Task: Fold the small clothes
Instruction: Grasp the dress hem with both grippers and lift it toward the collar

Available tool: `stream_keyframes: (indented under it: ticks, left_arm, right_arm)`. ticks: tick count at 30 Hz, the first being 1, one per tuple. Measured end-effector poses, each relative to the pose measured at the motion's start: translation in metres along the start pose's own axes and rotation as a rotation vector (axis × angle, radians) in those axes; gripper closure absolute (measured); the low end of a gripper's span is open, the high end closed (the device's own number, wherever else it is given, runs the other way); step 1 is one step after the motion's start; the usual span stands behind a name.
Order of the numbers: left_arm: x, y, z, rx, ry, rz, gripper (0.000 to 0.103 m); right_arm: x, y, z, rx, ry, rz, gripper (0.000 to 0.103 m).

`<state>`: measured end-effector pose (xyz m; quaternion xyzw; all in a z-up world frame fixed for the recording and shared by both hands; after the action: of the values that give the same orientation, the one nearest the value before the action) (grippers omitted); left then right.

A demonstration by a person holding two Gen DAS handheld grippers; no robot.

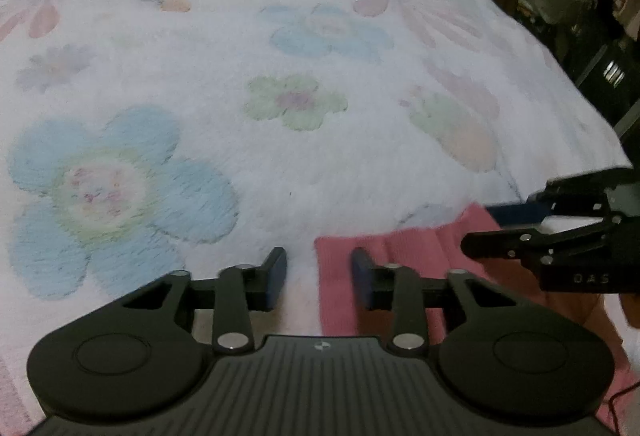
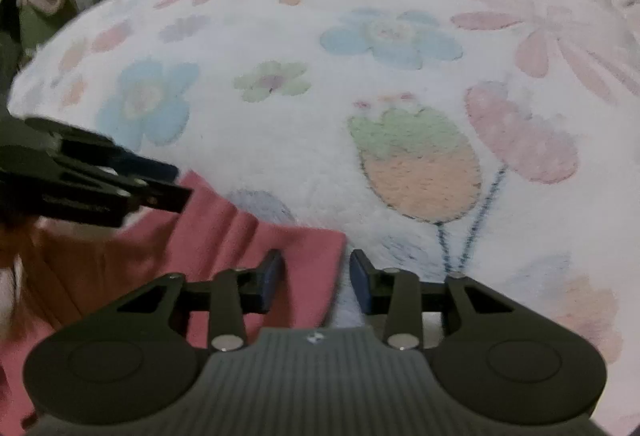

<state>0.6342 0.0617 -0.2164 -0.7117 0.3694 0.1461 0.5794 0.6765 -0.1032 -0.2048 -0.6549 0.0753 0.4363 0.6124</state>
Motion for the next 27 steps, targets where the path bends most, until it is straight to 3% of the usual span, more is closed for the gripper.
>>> stream_keyframes:
  ticks: [1, 2, 9, 14, 19, 23, 27]
  left_arm:
    - [-0.001, -0.002, -0.001, -0.007, 0.011, -0.008, 0.095]
    - [-0.005, -0.004, -0.003, -0.014, 0.028, -0.019, 0.1]
    - [-0.061, -0.017, -0.029, 0.09, 0.118, -0.09, 0.1]
    - [-0.111, -0.001, -0.053, 0.213, 0.173, -0.084, 0.1]
    - [-0.144, 0.037, -0.071, 0.278, 0.225, -0.039, 0.1]
    - [-0.149, 0.08, -0.075, 0.284, 0.211, 0.033, 0.1]
    - [-0.149, 0.1, -0.078, 0.264, 0.177, 0.056, 0.1]
  right_arm:
    - [0.0, 0.0, 0.0, 0.008, -0.008, -0.008, 0.094]
    - [-0.002, -0.002, 0.001, 0.01, -0.01, -0.018, 0.098]
    - [-0.055, -0.015, 0.014, -0.107, -0.09, -0.095, 0.101]
    - [-0.111, -0.005, 0.033, -0.23, -0.186, -0.103, 0.101]
    - [-0.153, 0.034, 0.064, -0.381, -0.266, -0.057, 0.101]
    - [-0.162, 0.081, 0.083, -0.452, -0.275, 0.024, 0.101]
    - [-0.161, 0.107, 0.091, -0.452, -0.246, 0.05, 0.1]
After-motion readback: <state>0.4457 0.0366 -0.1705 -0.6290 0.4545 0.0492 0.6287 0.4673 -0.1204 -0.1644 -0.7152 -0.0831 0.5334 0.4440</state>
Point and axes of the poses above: each gripper's, at about its wrist camera, not at the fingertips, and x roughly the way its jaws point, z to its left, y to its underside, the point moved 10 cm from there along x, roughly the way its jaws point, and after that the axes turned 15 degrees about -z, right-handed, at the moved point
